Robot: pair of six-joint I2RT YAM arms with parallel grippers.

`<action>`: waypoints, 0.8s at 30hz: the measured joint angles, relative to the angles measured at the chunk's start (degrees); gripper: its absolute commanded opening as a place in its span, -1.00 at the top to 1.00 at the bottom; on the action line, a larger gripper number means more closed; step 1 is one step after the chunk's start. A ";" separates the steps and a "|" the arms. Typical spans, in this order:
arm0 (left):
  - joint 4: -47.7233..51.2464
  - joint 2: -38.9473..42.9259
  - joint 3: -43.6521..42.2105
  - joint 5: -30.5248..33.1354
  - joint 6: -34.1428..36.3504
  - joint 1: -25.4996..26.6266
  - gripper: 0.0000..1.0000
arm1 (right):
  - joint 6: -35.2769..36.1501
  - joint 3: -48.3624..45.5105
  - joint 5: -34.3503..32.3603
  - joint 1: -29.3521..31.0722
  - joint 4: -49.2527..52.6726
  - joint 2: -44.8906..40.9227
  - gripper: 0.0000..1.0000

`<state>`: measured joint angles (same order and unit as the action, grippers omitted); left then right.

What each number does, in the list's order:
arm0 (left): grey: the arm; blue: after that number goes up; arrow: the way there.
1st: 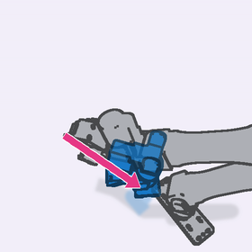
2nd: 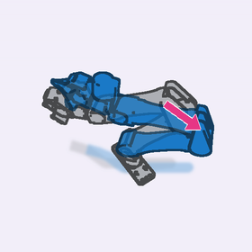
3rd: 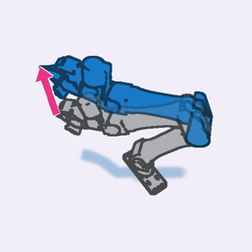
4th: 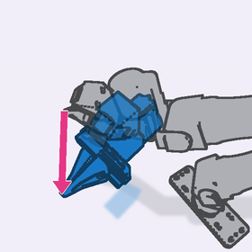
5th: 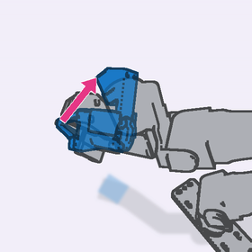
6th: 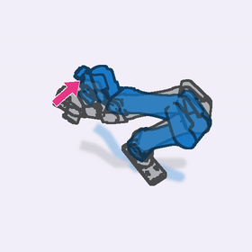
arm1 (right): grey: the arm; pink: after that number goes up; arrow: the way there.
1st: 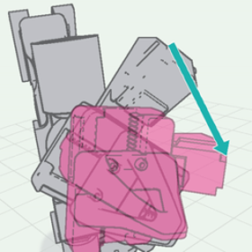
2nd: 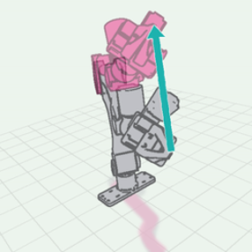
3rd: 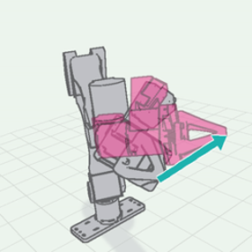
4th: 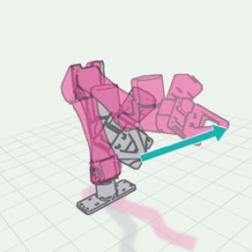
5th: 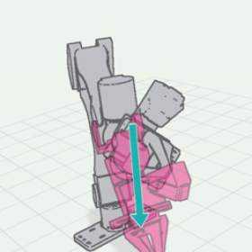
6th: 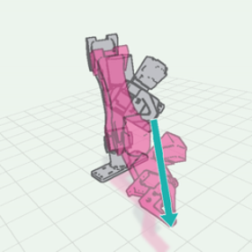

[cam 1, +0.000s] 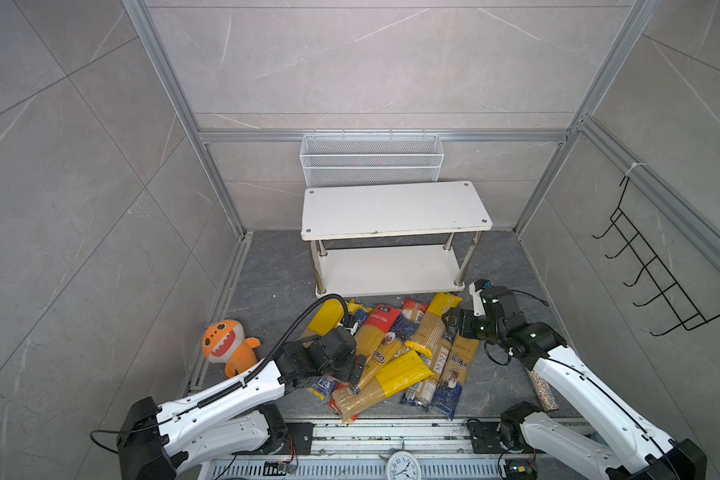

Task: Place and organize the pasta boxes and bags onto the shelf
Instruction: 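Lower the left gripper and grasp the red spaghetti bag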

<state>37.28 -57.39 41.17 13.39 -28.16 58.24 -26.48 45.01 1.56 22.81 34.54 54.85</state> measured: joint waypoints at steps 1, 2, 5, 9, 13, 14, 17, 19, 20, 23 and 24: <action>-0.04 -0.31 -0.37 0.04 -0.52 0.37 -1.00 | 0.17 0.00 0.28 0.00 0.20 -0.04 -0.99; -0.02 -0.48 -0.72 0.11 -0.96 0.68 -1.00 | 0.35 0.00 0.57 0.00 0.37 -0.11 -1.00; -0.02 -0.72 -2.01 0.90 -2.29 1.36 -1.00 | 0.66 0.00 1.40 0.00 0.63 -0.26 -1.00; -0.15 -0.74 -3.02 2.01 -3.76 1.51 -1.00 | 0.83 0.00 2.73 0.00 0.83 -0.44 -0.99; -1.36 -1.73 -3.34 2.58 -4.63 1.53 -1.00 | 1.03 0.00 3.93 0.00 0.85 -0.59 -1.00; -1.81 -2.19 -3.45 2.56 -4.76 1.53 -1.00 | 1.03 0.00 4.15 0.00 0.83 -0.59 -1.00; -3.52 -4.00 -3.98 2.32 -5.29 1.64 -1.00 | 1.03 0.00 4.57 0.00 0.83 -0.61 -1.00; -4.46 -5.07 -4.31 2.10 -5.60 1.79 -0.98 | 1.03 0.00 4.76 0.00 0.87 -0.72 -1.00; -4.72 -5.25 -4.33 2.05 -5.75 1.79 -0.98 | 1.03 0.00 4.87 0.00 0.90 -0.76 -1.00; -6.23 -5.46 -4.83 1.88 -6.21 1.95 -0.87 | 1.03 0.00 5.05 0.00 1.29 -1.18 -1.00; -6.95 -5.46 -5.18 1.57 -6.38 1.97 -0.79 | 1.03 0.00 5.16 0.00 1.46 -1.29 -1.00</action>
<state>30.33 -62.85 35.99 14.96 -34.54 60.20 -25.45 45.01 6.72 22.81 36.01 53.56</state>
